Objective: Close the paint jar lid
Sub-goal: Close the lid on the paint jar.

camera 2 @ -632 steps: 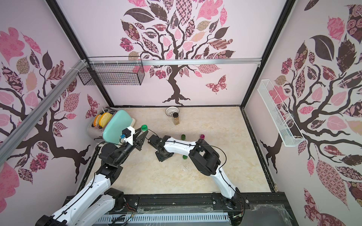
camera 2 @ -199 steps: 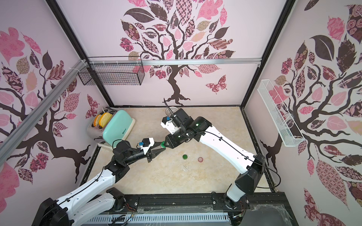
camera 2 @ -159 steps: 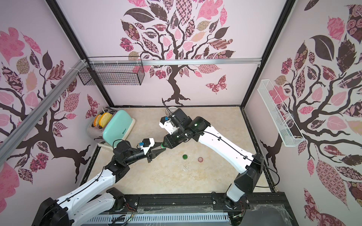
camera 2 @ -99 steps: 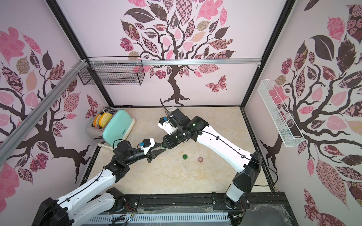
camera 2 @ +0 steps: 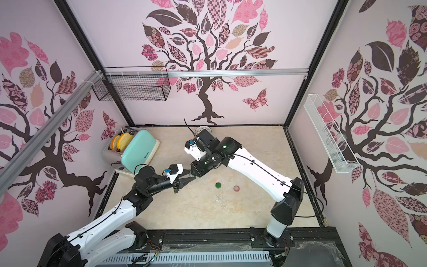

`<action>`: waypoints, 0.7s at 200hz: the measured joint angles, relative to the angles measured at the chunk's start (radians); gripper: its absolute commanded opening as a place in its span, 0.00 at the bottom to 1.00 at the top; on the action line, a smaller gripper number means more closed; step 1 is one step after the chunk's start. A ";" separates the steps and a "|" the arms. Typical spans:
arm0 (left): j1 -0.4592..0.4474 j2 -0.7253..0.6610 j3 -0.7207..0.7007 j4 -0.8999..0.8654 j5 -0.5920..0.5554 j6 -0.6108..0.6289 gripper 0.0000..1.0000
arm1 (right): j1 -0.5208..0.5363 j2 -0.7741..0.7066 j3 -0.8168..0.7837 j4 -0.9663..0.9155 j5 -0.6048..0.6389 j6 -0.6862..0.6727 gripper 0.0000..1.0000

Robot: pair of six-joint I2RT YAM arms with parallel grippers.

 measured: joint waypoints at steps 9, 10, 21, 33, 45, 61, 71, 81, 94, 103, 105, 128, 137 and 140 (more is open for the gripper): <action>0.000 0.000 0.000 -0.005 -0.004 0.002 0.20 | 0.000 0.003 0.000 -0.002 0.003 0.013 0.36; 0.000 0.000 0.000 -0.005 -0.005 0.002 0.20 | 0.000 0.003 0.000 -0.002 0.003 0.015 0.36; 0.000 0.000 0.000 -0.011 -0.008 0.004 0.20 | 0.002 0.006 0.000 -0.003 0.007 0.034 0.36; 0.000 0.000 0.000 -0.016 -0.012 0.006 0.20 | 0.005 0.009 0.000 -0.003 0.014 0.055 0.37; 0.000 0.000 0.000 -0.021 -0.016 0.011 0.20 | 0.009 0.013 0.000 -0.003 0.023 0.074 0.38; 0.000 0.000 0.000 -0.031 -0.021 0.017 0.20 | 0.013 0.019 0.000 -0.003 0.035 0.098 0.39; 0.000 0.000 0.000 -0.035 -0.024 0.019 0.20 | 0.015 0.021 0.000 -0.003 0.040 0.110 0.40; 0.000 0.000 0.000 -0.035 -0.027 0.021 0.20 | 0.016 0.022 0.000 -0.003 0.043 0.117 0.40; 0.000 0.000 0.000 -0.034 -0.030 0.021 0.20 | 0.019 0.023 0.004 -0.005 0.050 0.126 0.42; 0.000 -0.001 0.001 -0.027 -0.031 0.022 0.20 | 0.021 0.028 0.013 -0.008 0.055 0.132 0.43; 0.000 -0.001 0.001 -0.026 -0.032 0.022 0.20 | 0.022 0.029 0.014 -0.008 0.054 0.133 0.43; 0.000 -0.001 0.009 -0.011 -0.037 0.022 0.20 | 0.028 0.044 0.028 -0.013 0.064 0.139 0.47; 0.000 -0.001 0.009 -0.007 -0.039 0.023 0.20 | 0.029 0.048 0.035 -0.015 0.069 0.140 0.49; 0.000 -0.001 0.009 -0.005 -0.039 0.023 0.20 | 0.029 0.050 0.039 -0.016 0.072 0.139 0.49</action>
